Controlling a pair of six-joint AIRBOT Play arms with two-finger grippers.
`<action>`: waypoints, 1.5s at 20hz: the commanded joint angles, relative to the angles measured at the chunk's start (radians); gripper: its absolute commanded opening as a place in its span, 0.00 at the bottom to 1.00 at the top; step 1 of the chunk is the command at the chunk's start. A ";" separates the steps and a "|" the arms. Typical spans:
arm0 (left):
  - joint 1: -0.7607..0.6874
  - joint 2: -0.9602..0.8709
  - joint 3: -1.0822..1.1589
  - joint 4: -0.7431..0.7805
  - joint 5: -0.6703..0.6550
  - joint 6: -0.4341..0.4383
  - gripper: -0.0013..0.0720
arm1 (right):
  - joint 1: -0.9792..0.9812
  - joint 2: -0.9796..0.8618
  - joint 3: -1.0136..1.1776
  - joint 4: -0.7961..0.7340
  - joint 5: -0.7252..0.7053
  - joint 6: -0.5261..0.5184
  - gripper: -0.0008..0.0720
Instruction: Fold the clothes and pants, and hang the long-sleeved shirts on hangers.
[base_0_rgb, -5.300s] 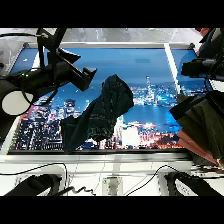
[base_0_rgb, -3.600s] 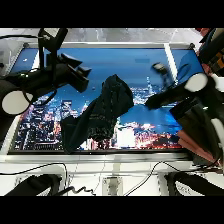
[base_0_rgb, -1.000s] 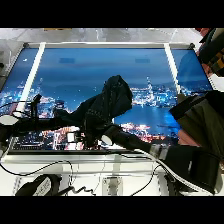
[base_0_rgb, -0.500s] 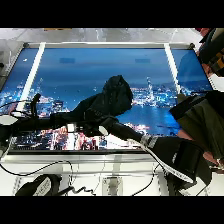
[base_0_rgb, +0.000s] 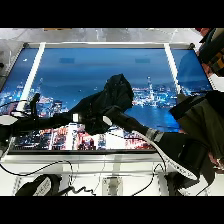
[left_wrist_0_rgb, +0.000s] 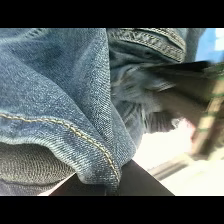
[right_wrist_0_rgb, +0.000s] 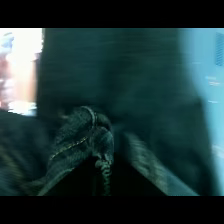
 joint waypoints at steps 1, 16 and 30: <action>0.001 0.001 0.014 0.000 0.116 -0.016 0.06 | -0.068 0.053 0.083 -0.055 0.000 0.217 0.06; 0.332 0.000 0.371 0.019 0.950 -0.114 0.06 | -0.972 0.291 0.405 -0.018 0.292 0.963 0.06; 0.412 -0.038 0.353 0.412 0.646 -0.085 0.06 | -1.043 0.306 0.220 -0.032 0.643 0.899 0.06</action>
